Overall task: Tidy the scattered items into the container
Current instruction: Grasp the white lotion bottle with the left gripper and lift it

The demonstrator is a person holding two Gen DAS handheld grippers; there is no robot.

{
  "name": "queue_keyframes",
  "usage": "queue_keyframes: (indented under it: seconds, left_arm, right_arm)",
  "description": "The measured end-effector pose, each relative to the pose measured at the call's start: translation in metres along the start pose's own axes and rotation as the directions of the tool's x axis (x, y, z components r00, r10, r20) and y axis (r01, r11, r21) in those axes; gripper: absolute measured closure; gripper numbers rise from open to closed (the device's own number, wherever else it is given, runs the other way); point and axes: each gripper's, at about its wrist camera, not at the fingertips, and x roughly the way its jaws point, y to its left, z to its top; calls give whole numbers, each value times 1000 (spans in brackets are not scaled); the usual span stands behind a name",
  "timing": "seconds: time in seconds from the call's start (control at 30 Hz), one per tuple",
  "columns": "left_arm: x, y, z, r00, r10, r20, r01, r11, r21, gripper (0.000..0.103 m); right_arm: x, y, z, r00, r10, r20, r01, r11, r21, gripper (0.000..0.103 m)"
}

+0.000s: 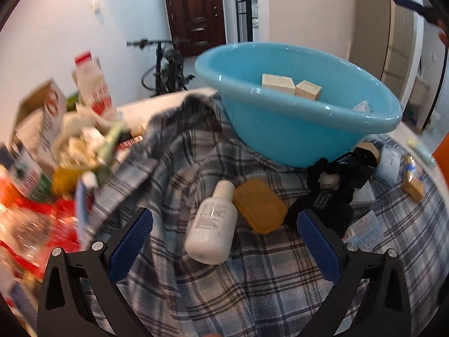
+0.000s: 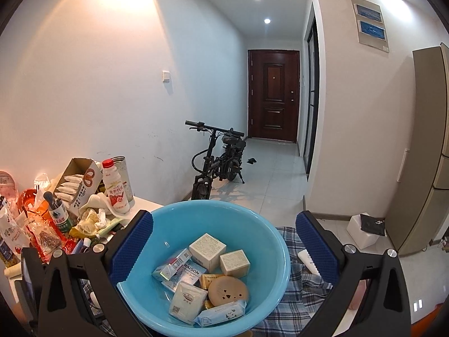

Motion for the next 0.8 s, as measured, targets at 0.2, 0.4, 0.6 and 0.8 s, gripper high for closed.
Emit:
queue_keyframes:
  seconds: [0.2, 0.4, 0.6, 0.8]
  left_arm:
    - [19, 8, -2, 999, -34, -39, 34, 999, -13, 17]
    - [34, 3, -10, 996, -20, -82, 21, 1000, 17, 21]
    - [40, 10, -12, 993, -39, -113, 37, 999, -21, 61]
    - [33, 10, -15, 994, -55, -91, 52, 998, -39, 64]
  right_arm:
    - [2, 0, -1, 1000, -4, -10, 4, 1000, -14, 0]
    - [5, -1, -3, 1000, -6, -17, 6, 1000, -17, 0]
    - [5, 0, -5, 1000, -9, -24, 8, 1000, -20, 0]
    - [5, 1, -5, 1000, -11, -29, 10, 999, -30, 0]
